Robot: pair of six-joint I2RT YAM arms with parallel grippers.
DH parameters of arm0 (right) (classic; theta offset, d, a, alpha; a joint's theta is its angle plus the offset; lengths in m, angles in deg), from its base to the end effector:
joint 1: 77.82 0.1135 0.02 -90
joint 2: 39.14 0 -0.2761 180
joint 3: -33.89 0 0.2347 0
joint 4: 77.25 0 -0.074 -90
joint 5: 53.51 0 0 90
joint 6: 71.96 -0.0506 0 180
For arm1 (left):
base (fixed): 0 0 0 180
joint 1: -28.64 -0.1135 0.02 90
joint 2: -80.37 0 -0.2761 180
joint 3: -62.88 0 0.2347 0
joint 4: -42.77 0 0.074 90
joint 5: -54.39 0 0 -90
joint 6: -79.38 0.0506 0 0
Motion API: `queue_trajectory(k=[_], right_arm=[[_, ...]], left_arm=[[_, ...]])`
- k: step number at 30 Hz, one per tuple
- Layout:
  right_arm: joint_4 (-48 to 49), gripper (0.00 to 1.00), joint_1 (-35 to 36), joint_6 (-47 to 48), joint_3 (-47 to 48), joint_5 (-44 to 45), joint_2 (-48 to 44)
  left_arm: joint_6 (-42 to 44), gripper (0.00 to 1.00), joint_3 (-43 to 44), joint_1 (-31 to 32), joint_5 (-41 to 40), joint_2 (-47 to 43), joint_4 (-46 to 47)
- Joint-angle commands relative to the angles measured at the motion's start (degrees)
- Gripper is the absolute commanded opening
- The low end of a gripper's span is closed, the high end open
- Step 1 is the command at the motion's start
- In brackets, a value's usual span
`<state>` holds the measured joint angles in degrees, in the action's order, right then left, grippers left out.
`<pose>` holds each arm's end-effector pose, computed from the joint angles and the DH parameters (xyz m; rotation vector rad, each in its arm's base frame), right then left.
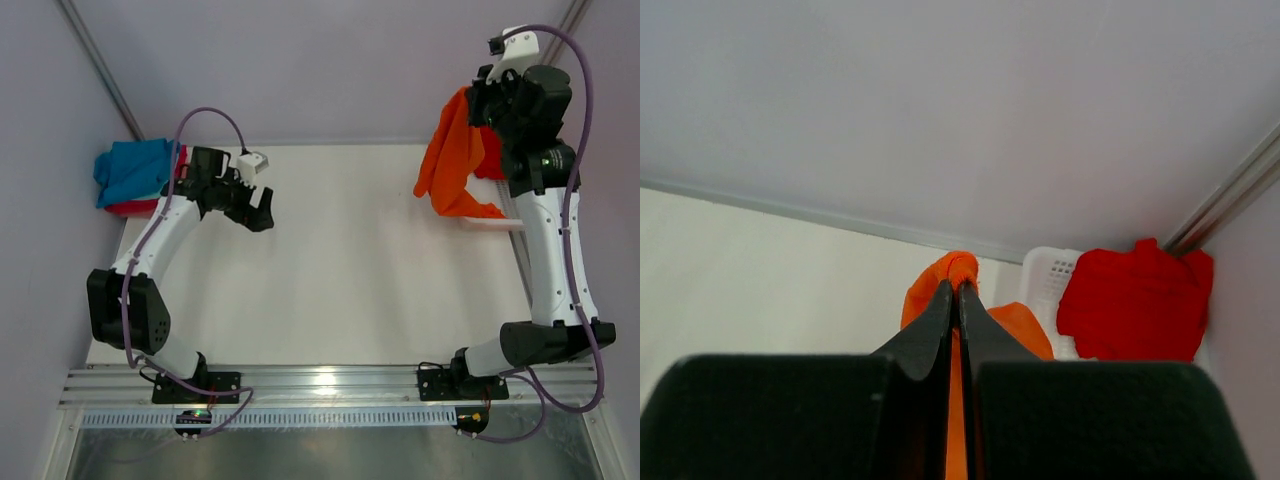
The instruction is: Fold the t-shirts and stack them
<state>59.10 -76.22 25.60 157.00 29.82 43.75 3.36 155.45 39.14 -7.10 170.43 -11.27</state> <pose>0.2888 0.0139 0.5316 -0.2190 1.6155 0.0150 0.3186 -0.0836 0.3071 0.7161 2.2983 -0.5835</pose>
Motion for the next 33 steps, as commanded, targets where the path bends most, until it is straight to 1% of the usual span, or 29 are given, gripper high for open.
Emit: queue_trajectory(k=[1, 5, 7, 8, 10, 14, 15, 17, 19, 21, 23, 25, 26, 30, 31, 32, 33], right_arm=[[-1.39, 0.03, 4.36, 2.82, 0.34, 11.86, -1.51], [-3.32, 0.03, 8.93, 3.26, 0.78, 12.13, -0.1], [-5.77, 0.03, 11.48, 3.17, 1.39, 8.63, 0.86], [-6.22, 0.03, 12.36, 2.91, 1.66, 5.39, 1.82], [-7.11, 0.03, 15.26, 2.82, 1.84, 4.22, 3.14], [-7.63, 0.03, 20.36, 2.64, 2.88, 6.41, 5.95], [-8.16, 0.03, 21.41, 2.38, 3.33, 8.15, 6.4], [-7.81, 0.03, 25.62, 2.9, 3.42, 10.01, 7.02], [-6.41, 0.03, 30.18, 3.78, 1.85, 12.29, 7.11], [-6.23, 0.03, 32.57, 4.4, 1.31, 13.09, 7.98], [-6.84, 0.03, 35.38, 4.84, 1.13, 14.32, 9.03], [-7.28, 0.03, 36.71, 5.1, 0.7, 15.37, 10.18], [-7.2, 0.03, 37.06, 5.02, 0.61, 15.29, 10.44], [-6.93, 0.03, 38.38, 4.23, 0.34, 14.85, 11.32], [-7.02, 0.03, 38.47, 3.96, 0.43, 14.59, 11.67], [-6.93, 0.03, 38.65, 3.88, 0.52, 14.07, 11.94], [-7.11, 0.03, 39.08, 3.7, 0.52, 13.89, 12.03]], left_arm=[[-0.44, 0.99, -0.06, 0.92, 0.14, -0.32, 2.22], [-0.44, 0.99, -0.5, 1.54, 0.05, -0.41, 2.22], [-0.44, 0.99, -0.59, 1.8, 0.14, -0.59, 2.22], [-0.7, 0.99, -0.59, 1.89, 0.31, -0.59, 2.22], [-1.05, 0.99, -0.5, 2.07, 1.19, -0.5, 2.22], [-3.34, 0.99, 0.03, 2.07, 5.14, 0.28, 3.53], [-4.73, 0.99, 0.55, 2.15, 6.72, 0.9, 3.54], [-6.41, 0.99, 3.52, 2.15, 8.48, 3.09, 1.27], [-7.38, 0.99, 5.99, 2.24, 8.84, 4.76, -1.98], [-9.31, 0.99, 8.9, 2.24, 7.53, 6.61, -3.05], [-9.84, 0.99, 10.22, 2.24, 2.28, 7.06, -2.88], [-11.85, 0.99, 9.87, 2.24, -2.04, 6.18, -0.95], [-12.04, 0.99, 9.52, 2.24, -7.1, 5.92, -0.07], [-13.54, 0.99, 9.17, 2.33, -16.89, 4.42, 3.54], [-15.97, 0.99, 8.99, 2.5, -20.83, 3.99, 3.8], [-16.0, 0.99, 8.9, 3.2, -34.87, 3.63, 4.24], [-15.3, 0.99, 8.73, 5.91, -41.54, 3.37, 5.63]])
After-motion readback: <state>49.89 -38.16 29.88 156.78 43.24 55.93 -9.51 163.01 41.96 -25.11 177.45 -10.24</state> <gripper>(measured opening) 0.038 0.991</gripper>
